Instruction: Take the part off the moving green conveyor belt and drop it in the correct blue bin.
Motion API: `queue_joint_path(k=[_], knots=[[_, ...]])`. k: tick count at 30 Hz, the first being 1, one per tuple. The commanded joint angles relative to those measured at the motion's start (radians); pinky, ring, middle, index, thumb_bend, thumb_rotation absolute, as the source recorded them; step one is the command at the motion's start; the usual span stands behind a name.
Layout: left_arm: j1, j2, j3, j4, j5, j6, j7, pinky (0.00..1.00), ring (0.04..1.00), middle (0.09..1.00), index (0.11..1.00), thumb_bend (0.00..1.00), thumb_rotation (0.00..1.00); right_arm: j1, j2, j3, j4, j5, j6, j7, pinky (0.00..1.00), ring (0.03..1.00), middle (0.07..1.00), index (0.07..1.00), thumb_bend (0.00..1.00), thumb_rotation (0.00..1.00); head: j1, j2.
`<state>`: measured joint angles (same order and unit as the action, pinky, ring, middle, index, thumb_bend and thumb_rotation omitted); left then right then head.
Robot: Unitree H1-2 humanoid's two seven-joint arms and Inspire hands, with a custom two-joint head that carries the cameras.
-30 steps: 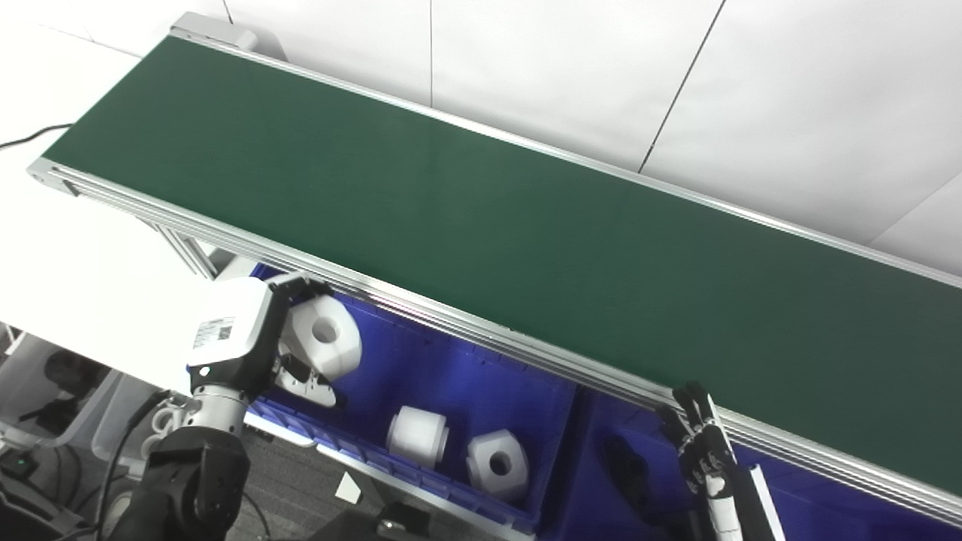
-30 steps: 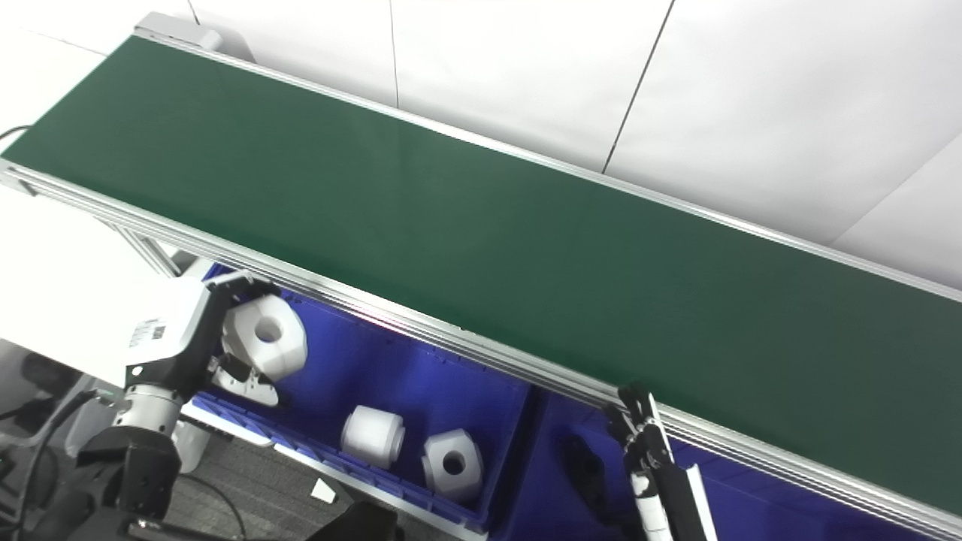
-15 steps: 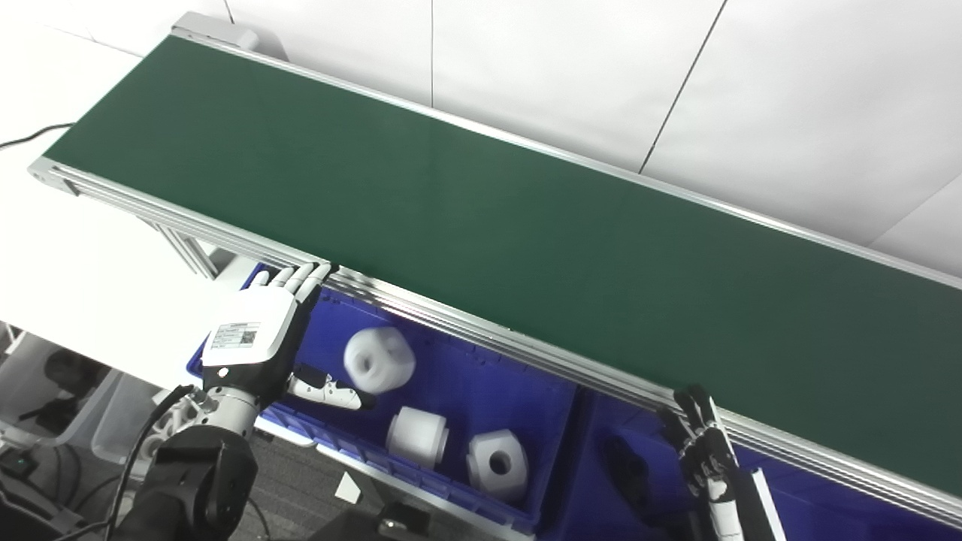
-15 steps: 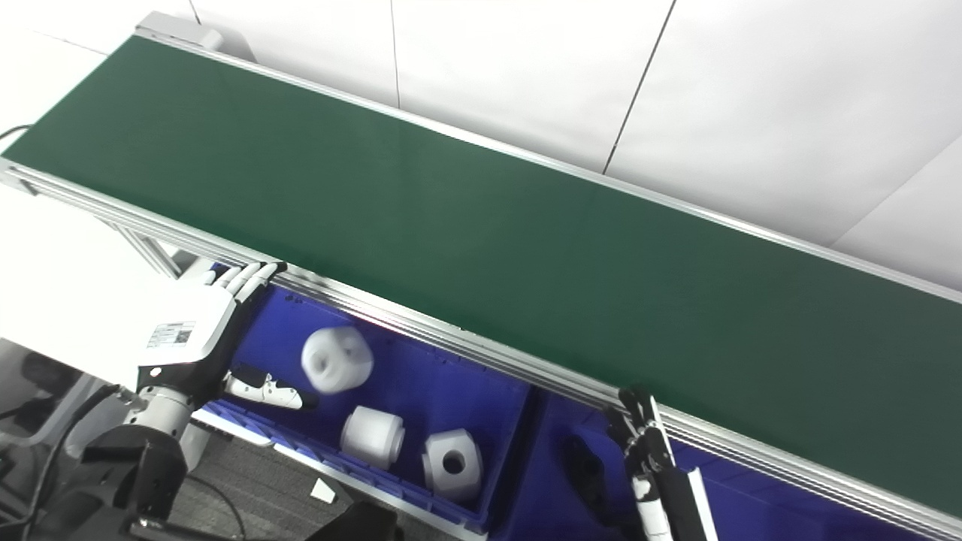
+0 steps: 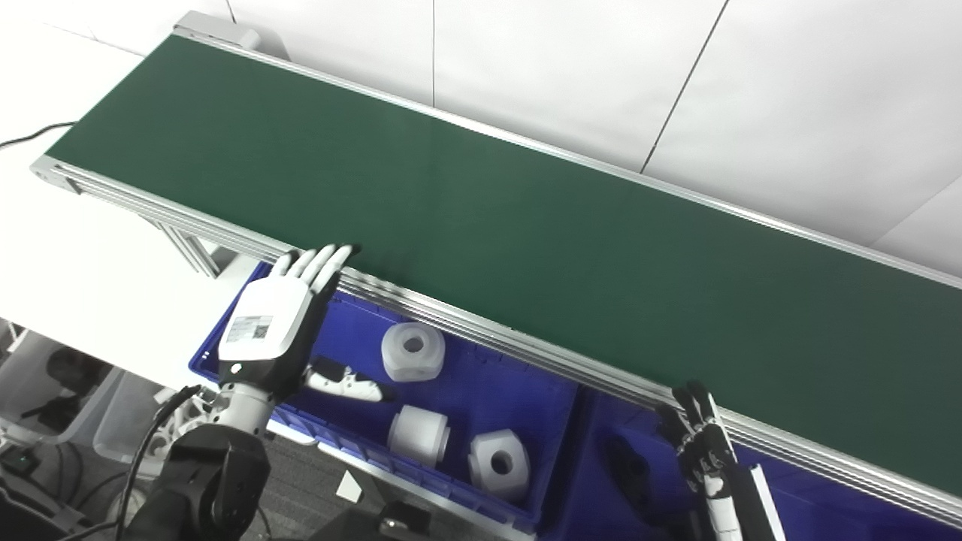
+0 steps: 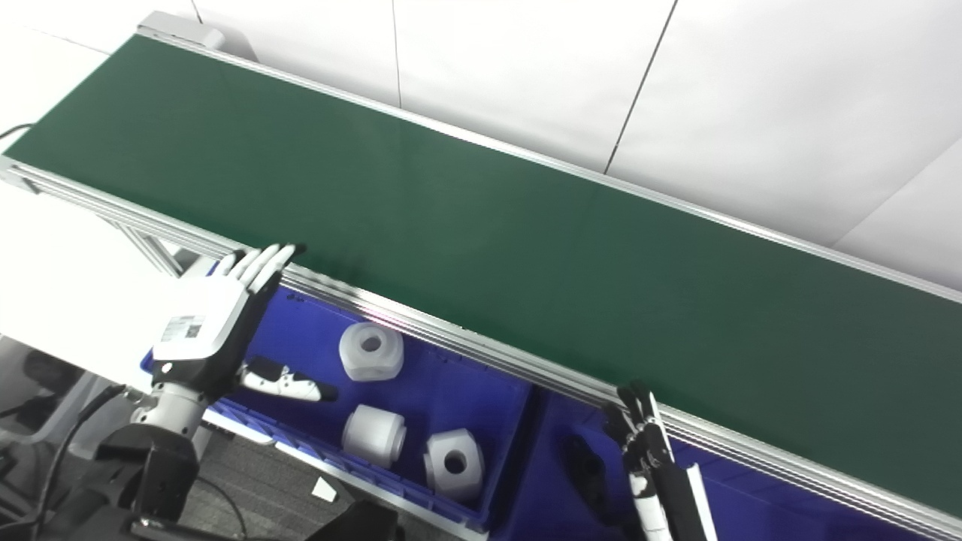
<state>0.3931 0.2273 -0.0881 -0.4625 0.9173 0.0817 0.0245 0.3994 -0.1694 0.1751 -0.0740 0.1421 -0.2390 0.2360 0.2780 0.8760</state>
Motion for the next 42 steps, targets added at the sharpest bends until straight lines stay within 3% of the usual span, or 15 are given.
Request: queue_joint_path(k=[1, 4, 9, 10, 14, 15, 17, 18, 21, 22, 25, 28, 31, 37, 42], knots=[[-0.072, -0.026, -0.018, -0.085, -0.067, -0.038, -0.012, 0.97, 0.949, 0.955, 0.957, 1.00, 0.51, -0.014, 0.019, 0.000, 0.004, -0.010, -0.023, -0.002, 0.90, 0.923, 0.968, 1.000, 0.83, 0.86, -0.026, -0.008], [-0.193, -0.077, -0.057, -0.154, -0.124, -0.016, -0.077, 0.87, 0.906, 0.930, 0.944, 0.96, 0.52, -0.027, 0.044, 0.001, 0.028, -0.044, -0.067, -0.016, 0.91, 0.922, 0.967, 1.000, 0.82, 0.88, -0.091, -0.030], [-0.343, -0.147, -0.081, -0.126, -0.258, -0.004, -0.123, 0.72, 0.864, 0.912, 0.905, 0.95, 0.54, -0.039, 0.102, -0.008, 0.036, -0.138, -0.181, -0.074, 0.92, 0.942, 0.986, 1.000, 0.79, 0.89, -0.250, -0.077], [-0.356, -0.154, -0.082, -0.121, -0.280, -0.002, -0.130, 0.71, 0.857, 0.911, 0.900, 0.94, 0.55, -0.039, 0.113, -0.011, 0.030, -0.149, -0.196, -0.086, 0.92, 0.942, 0.991, 1.000, 0.77, 0.89, -0.250, -0.077], [-0.419, -0.183, -0.061, -0.088, -0.586, 0.001, -0.180, 0.88, 0.932, 0.935, 0.922, 0.90, 0.55, -0.013, 0.184, -0.045, -0.124, -0.179, -0.207, -0.164, 0.90, 0.921, 0.958, 0.992, 0.80, 0.94, -0.401, -0.100], [-0.427, -0.181, -0.054, -0.079, -0.652, -0.002, -0.193, 0.95, 0.962, 0.948, 0.935, 0.90, 0.56, -0.012, 0.198, -0.052, -0.158, -0.184, -0.203, -0.178, 0.90, 0.912, 0.948, 0.988, 0.81, 0.94, -0.416, -0.103], [-0.430, -0.168, -0.039, -0.051, -0.758, -0.030, -0.213, 0.99, 0.985, 0.954, 0.947, 0.90, 0.57, -0.017, 0.219, -0.059, -0.213, -0.198, -0.186, -0.194, 0.89, 0.904, 0.943, 0.988, 0.81, 0.95, -0.455, -0.111], [-0.428, -0.158, -0.033, -0.032, -0.808, -0.053, -0.225, 0.99, 0.989, 0.954, 0.948, 0.90, 0.56, -0.021, 0.228, -0.062, -0.229, -0.214, -0.185, -0.204, 0.89, 0.902, 0.942, 0.986, 0.81, 0.95, -0.499, -0.126], [-0.417, -0.126, -0.028, 0.027, -0.916, -0.146, -0.256, 1.00, 1.000, 0.966, 0.951, 0.91, 0.55, -0.038, 0.252, -0.079, -0.259, -0.286, -0.217, -0.246, 0.86, 0.895, 0.945, 0.979, 0.80, 0.98, -0.543, -0.147], [-0.415, -0.114, -0.027, 0.064, -0.949, -0.211, -0.269, 1.00, 1.000, 0.966, 0.951, 0.91, 0.55, -0.046, 0.263, -0.088, -0.282, -0.321, -0.225, -0.276, 0.86, 0.895, 0.945, 0.979, 0.80, 0.98, -0.570, -0.166], [-0.414, -0.105, -0.022, 0.142, -1.010, -0.352, -0.282, 0.95, 0.973, 0.954, 0.942, 0.90, 0.59, -0.068, 0.278, -0.102, -0.335, -0.407, -0.231, -0.352, 0.92, 0.926, 0.963, 0.990, 0.79, 0.99, -0.587, -0.183], [-0.422, -0.111, -0.027, 0.180, -1.064, -0.432, -0.290, 0.96, 0.958, 0.946, 0.943, 0.86, 0.64, -0.092, 0.269, -0.097, -0.380, -0.456, -0.231, -0.384, 0.92, 0.929, 0.962, 1.000, 0.79, 1.00, -0.592, -0.206], [-0.411, -0.116, -0.028, 0.163, -1.086, -0.441, -0.283, 0.96, 0.966, 0.949, 0.955, 0.88, 0.69, -0.099, 0.262, -0.078, -0.399, -0.488, -0.230, -0.412, 0.89, 0.912, 0.958, 1.000, 0.80, 1.00, -0.563, -0.211], [-0.375, -0.158, -0.020, 0.145, -1.052, -0.481, -0.247, 0.96, 0.971, 0.978, 0.993, 0.80, 0.79, -0.113, 0.225, -0.041, -0.403, -0.484, -0.231, -0.428, 0.91, 0.922, 0.967, 1.000, 0.88, 1.00, -0.493, -0.205], [-0.348, -0.199, -0.049, 0.096, -1.007, -0.447, -0.231, 0.98, 0.993, 0.996, 1.000, 0.84, 0.84, -0.136, 0.154, -0.024, -0.421, -0.465, -0.231, -0.424, 0.96, 0.963, 0.992, 1.000, 0.86, 1.00, -0.415, -0.199]])
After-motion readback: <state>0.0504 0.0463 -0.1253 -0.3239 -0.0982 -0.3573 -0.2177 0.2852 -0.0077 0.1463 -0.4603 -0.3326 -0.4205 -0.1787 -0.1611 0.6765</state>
